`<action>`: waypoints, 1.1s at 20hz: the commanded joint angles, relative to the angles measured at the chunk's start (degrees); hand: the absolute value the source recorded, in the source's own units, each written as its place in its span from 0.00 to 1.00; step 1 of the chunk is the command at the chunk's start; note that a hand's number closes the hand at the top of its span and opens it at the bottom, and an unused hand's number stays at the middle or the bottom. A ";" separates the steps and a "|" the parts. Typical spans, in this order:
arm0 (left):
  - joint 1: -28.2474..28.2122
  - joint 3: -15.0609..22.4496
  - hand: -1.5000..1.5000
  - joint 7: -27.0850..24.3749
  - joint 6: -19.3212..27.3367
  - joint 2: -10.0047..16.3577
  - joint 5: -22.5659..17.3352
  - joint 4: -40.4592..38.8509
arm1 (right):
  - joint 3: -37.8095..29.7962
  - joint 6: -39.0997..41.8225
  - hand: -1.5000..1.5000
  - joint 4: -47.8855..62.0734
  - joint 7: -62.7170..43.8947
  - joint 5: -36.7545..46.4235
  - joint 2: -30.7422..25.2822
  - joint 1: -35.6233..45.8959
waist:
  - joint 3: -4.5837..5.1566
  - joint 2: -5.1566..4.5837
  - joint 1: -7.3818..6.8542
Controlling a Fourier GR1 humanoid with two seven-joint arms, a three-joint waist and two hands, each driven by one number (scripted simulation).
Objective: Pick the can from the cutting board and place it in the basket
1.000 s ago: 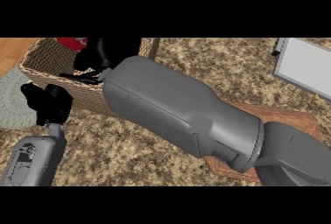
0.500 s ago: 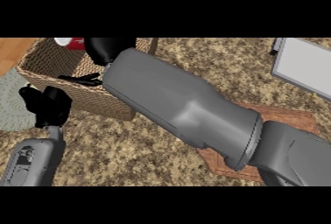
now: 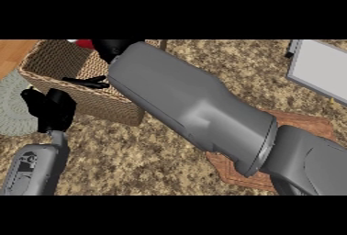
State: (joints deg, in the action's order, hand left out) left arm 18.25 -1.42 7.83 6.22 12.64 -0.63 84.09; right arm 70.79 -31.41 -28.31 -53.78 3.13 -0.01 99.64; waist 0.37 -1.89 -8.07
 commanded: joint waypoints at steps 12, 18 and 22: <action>-1.46 1.19 0.50 0.66 -0.20 -0.83 0.52 -1.68 | -0.85 8.37 1.00 4.14 5.54 -4.26 0.01 -2.58 | -0.02 -0.45 0.15; 0.05 0.21 0.50 2.18 -1.14 0.63 -0.36 -1.06 | 1.03 9.25 1.00 5.36 6.34 -3.50 0.01 -5.03 | -0.04 -0.53 -0.31; 1.36 0.41 0.50 3.24 -0.65 0.30 -0.18 -0.97 | 1.89 10.52 1.00 4.37 4.45 -3.53 0.01 -5.70 | -0.05 -0.38 -0.49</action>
State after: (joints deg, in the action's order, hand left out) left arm 19.10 -1.35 8.62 5.48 12.98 -1.03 83.87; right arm 72.00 -21.92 -24.60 -49.18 -0.64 -0.02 94.68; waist 0.32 -2.14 -8.55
